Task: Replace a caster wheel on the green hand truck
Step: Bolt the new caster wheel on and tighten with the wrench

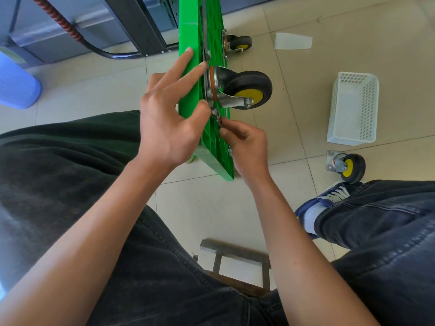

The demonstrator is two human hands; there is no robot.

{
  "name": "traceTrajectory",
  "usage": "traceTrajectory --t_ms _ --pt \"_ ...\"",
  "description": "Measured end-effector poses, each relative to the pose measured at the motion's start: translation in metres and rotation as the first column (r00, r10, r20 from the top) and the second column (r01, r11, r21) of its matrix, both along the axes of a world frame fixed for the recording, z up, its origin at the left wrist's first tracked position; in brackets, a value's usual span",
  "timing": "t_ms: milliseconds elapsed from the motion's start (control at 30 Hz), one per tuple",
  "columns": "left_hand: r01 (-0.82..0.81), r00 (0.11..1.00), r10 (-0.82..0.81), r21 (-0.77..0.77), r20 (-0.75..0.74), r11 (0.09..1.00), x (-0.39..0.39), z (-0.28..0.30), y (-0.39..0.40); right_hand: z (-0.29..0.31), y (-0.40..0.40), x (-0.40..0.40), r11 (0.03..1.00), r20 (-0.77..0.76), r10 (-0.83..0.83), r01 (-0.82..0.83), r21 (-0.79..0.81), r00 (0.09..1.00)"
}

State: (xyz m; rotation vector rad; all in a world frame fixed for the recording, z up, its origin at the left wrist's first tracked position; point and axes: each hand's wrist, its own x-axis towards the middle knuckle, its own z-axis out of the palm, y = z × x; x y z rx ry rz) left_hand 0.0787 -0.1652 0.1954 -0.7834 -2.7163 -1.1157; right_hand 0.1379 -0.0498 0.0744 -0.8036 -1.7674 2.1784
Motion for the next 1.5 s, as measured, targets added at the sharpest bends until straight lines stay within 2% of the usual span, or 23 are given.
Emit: traceTrajectory --t_ms 233,367,567,733,967,1067,1267,1500 --pt "0.002 1.0 -0.002 0.003 -0.004 1.0 -0.001 0.0 -0.001 -0.002 -0.006 -0.001 1.0 0.001 -0.013 0.013 0.007 1.0" --pt "-0.001 1.0 0.001 0.005 0.0 1.0 0.0 -0.001 -0.001 0.001 -0.005 -0.001 0.998 0.024 -0.01 0.009 0.062 1.0" --pt "-0.007 1.0 0.007 0.002 0.002 1.0 0.0 0.0 0.0 0.018 0.001 0.0 0.985 0.102 0.065 -0.08 0.152 0.993" --pt "-0.011 1.0 0.011 -0.005 0.001 1.0 0.001 0.0 0.0 0.039 0.004 -0.002 0.925 0.155 0.16 -0.203 0.321 0.975" --pt "-0.011 1.0 0.011 -0.006 0.013 1.0 0.001 0.0 0.0 0.059 0.007 -0.006 0.836 0.243 0.228 -0.317 0.448 0.943" --pt "-0.009 1.0 0.009 -0.006 0.02 1.0 0.001 0.0 0.0 0.063 0.012 -0.004 0.819 0.263 0.252 -0.35 0.455 0.931" --pt "-0.003 1.0 0.003 -0.001 0.028 1.0 0.0 0.001 -0.001 0.06 0.031 0.002 0.862 0.295 0.295 -0.387 0.329 0.909" --pt "-0.001 1.0 0.001 0.002 0.023 1.0 0.001 0.002 0.0 0.034 0.04 0.006 0.9 0.261 0.224 -0.302 0.315 0.939"
